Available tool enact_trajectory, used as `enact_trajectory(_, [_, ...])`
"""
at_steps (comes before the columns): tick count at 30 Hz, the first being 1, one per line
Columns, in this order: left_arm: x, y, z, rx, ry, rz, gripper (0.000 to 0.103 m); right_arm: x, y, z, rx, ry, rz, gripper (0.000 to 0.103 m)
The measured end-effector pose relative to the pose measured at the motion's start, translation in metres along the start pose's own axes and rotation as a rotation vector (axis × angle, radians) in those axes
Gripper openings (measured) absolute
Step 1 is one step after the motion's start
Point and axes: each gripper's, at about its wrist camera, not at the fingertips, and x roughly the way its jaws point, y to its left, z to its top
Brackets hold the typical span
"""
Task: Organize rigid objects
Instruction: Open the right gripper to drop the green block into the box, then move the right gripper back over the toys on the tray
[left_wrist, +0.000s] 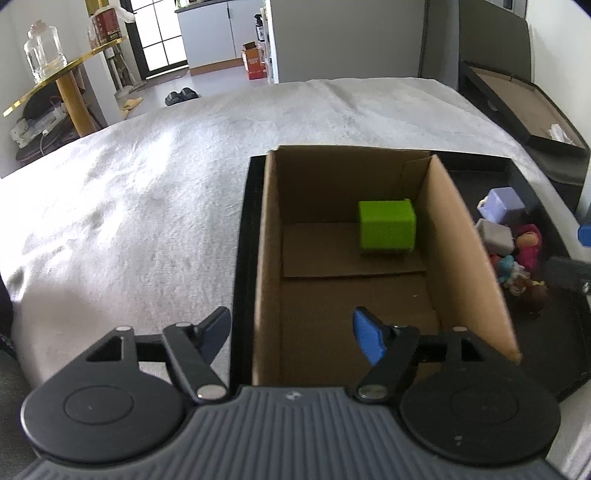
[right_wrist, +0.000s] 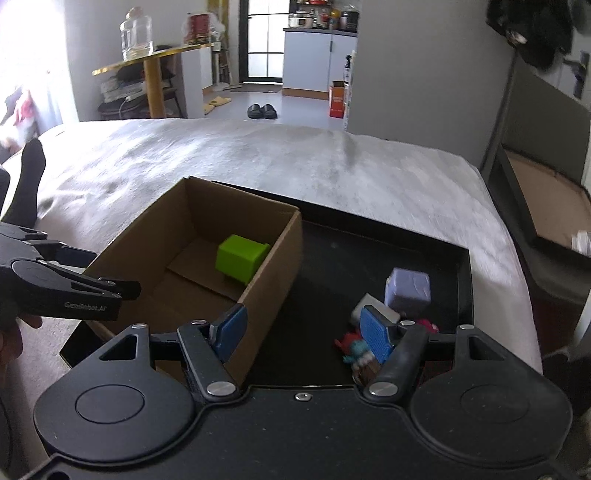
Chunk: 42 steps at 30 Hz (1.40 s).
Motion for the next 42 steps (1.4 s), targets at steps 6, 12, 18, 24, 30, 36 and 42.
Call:
enact_trajectory(6, [-0.009,-0.011,0.006,0.021,-0.012,0.029,0.078,-0.003,-0.022,-0.014,0.068,-0.001,-0.014,0.085])
enact_trajectory(12, [-0.010,-0.018,0.007,0.031,-0.006,0.048,0.079,0.000,-0.042,-0.030,0.134,0.007,-0.018,0.086])
enact_trajectory(18, [-0.006,-0.024,0.010,0.040,0.016,0.059,0.079,0.006,-0.059,-0.044,0.181,0.012,-0.016,0.085])
enact_trajectory(24, [-0.003,-0.031,0.011,0.070,0.027,0.072,0.079,0.020,-0.075,-0.061,0.228,0.039,-0.012,0.080])
enact_trajectory(30, [-0.001,-0.033,0.015,0.086,0.035,0.085,0.079,0.038,-0.084,-0.072,0.268,0.055,-0.001,0.072])
enact_trajectory(36, [0.002,-0.035,0.019,0.100,0.049,0.091,0.079,0.053,-0.087,-0.077,0.275,0.045,0.011,0.069])
enact_trajectory(42, [0.001,-0.037,0.020,0.129,0.057,0.097,0.079,0.062,-0.084,-0.084,0.241,0.036,0.020,0.066])
